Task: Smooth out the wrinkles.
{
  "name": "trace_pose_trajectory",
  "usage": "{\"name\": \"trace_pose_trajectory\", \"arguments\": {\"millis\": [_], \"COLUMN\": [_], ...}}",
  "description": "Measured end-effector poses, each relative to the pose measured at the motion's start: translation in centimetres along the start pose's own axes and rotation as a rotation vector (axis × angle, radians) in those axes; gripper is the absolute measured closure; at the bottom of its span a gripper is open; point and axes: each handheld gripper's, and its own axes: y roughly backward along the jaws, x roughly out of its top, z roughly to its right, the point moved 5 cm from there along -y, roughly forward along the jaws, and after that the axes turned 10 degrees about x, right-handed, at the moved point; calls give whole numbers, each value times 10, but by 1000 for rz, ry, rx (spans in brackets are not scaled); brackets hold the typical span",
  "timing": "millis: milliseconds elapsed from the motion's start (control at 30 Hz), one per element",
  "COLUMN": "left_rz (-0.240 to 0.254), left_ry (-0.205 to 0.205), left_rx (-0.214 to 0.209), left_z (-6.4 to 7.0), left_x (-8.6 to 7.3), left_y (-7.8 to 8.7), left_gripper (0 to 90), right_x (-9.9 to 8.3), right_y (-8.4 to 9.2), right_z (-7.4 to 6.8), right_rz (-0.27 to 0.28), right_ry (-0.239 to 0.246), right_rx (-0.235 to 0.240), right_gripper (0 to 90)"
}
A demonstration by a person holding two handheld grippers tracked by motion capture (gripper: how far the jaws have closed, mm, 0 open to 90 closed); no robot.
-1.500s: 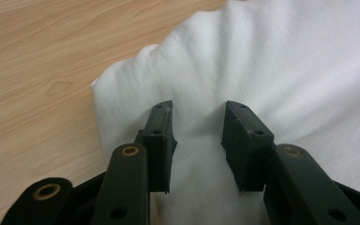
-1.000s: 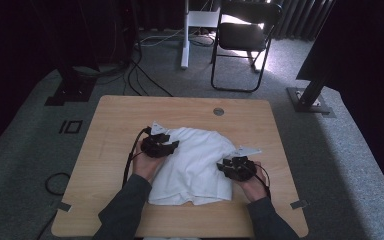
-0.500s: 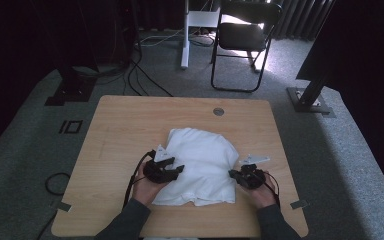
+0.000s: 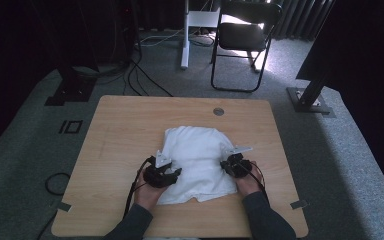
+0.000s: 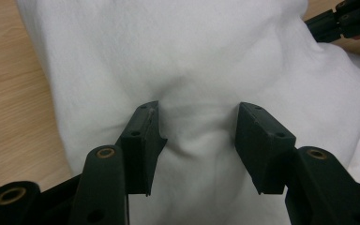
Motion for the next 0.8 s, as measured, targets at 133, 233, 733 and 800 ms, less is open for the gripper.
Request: {"name": "trace_pose_trajectory", "arguments": {"millis": [133,233,733,800], "left_rz": [-14,-23,43,69], "left_ry": [40,59,108,111], "left_rx": [30,56,97,118], "left_z": [-16,-29,-64,-71], "left_x": [0,2,6,-3], "left_y": [-6,-10,6,18], "left_gripper": [495,488,447,447], "right_x": [14,26,37,31], "right_y": [-13,-23,-12,5], "right_z": [1,-1,14,16], "right_rz": [6,3,110,159], "right_ry": [-7,7,-89,-95], "right_rx": [-6,-8,-10,-7], "right_gripper": [867,862,487,459]}}
